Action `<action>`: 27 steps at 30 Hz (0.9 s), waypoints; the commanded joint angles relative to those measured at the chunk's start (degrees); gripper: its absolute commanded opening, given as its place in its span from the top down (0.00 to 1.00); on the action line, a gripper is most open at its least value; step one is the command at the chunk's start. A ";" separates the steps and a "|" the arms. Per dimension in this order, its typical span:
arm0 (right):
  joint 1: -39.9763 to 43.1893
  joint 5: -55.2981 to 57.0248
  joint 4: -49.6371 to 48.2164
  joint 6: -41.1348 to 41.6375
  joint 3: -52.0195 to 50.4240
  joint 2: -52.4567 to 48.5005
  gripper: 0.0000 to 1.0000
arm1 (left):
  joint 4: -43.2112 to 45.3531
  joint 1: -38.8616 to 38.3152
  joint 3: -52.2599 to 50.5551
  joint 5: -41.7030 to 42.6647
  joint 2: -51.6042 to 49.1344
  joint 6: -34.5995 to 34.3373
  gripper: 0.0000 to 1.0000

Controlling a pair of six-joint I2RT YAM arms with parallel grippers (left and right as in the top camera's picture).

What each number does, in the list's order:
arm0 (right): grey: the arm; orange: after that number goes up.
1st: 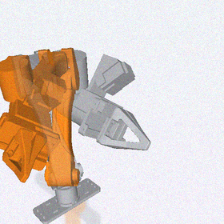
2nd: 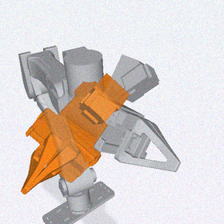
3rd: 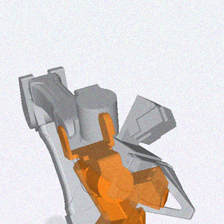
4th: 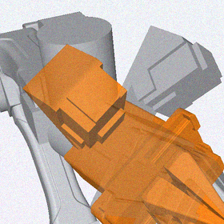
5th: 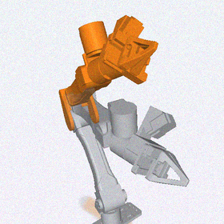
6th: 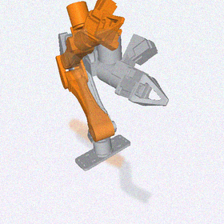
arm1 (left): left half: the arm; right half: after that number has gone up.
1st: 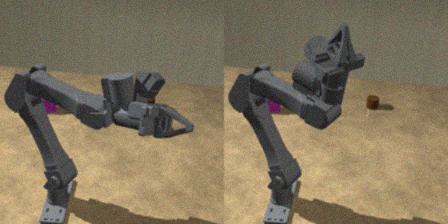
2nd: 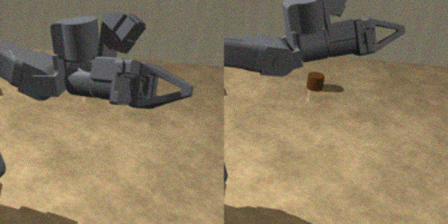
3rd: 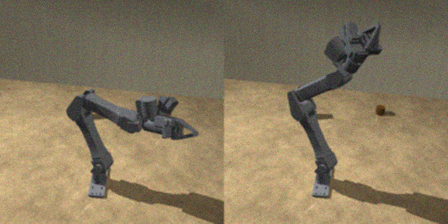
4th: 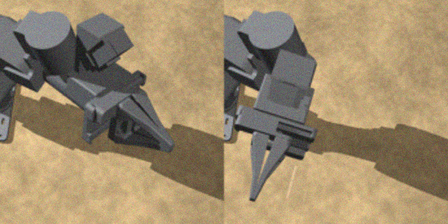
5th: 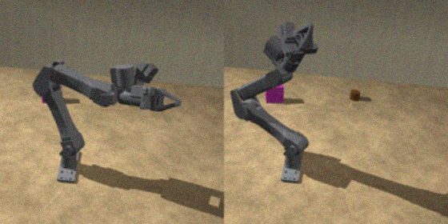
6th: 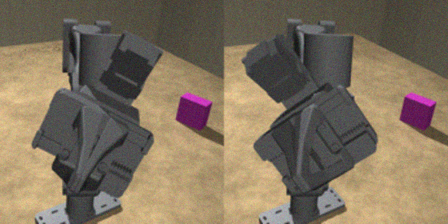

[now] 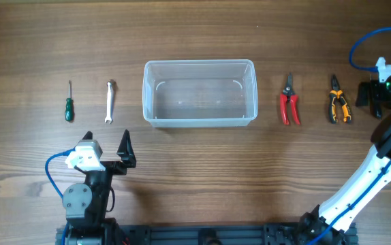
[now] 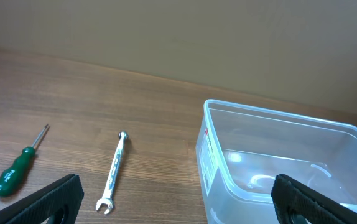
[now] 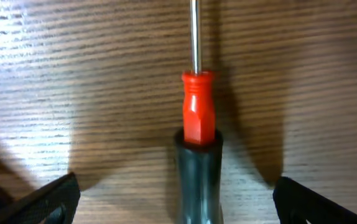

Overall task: Pack container
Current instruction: 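Lower the right gripper and grasp the red-handled screwdriver handle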

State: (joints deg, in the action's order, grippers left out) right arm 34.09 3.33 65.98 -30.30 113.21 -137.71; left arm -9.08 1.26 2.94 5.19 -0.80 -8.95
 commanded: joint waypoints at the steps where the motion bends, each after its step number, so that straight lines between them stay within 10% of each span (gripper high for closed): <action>1: 0.33 0.68 -0.24 -0.76 0.70 -2.56 0.00 | 0.04 0.42 -0.37 -0.15 0.42 -0.74 0.00; 13: 0.33 2.69 -1.68 0.50 0.70 -2.56 0.02 | 0.02 0.42 -0.37 -0.15 0.42 -0.74 0.00; 27: 0.28 1.62 -3.41 0.46 0.68 -2.56 0.57 | 0.02 0.42 -0.37 -0.15 0.42 -0.74 0.00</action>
State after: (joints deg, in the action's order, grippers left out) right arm 34.17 3.49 62.89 -30.00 113.34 -137.75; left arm -9.08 1.26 2.94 5.19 -0.80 -8.95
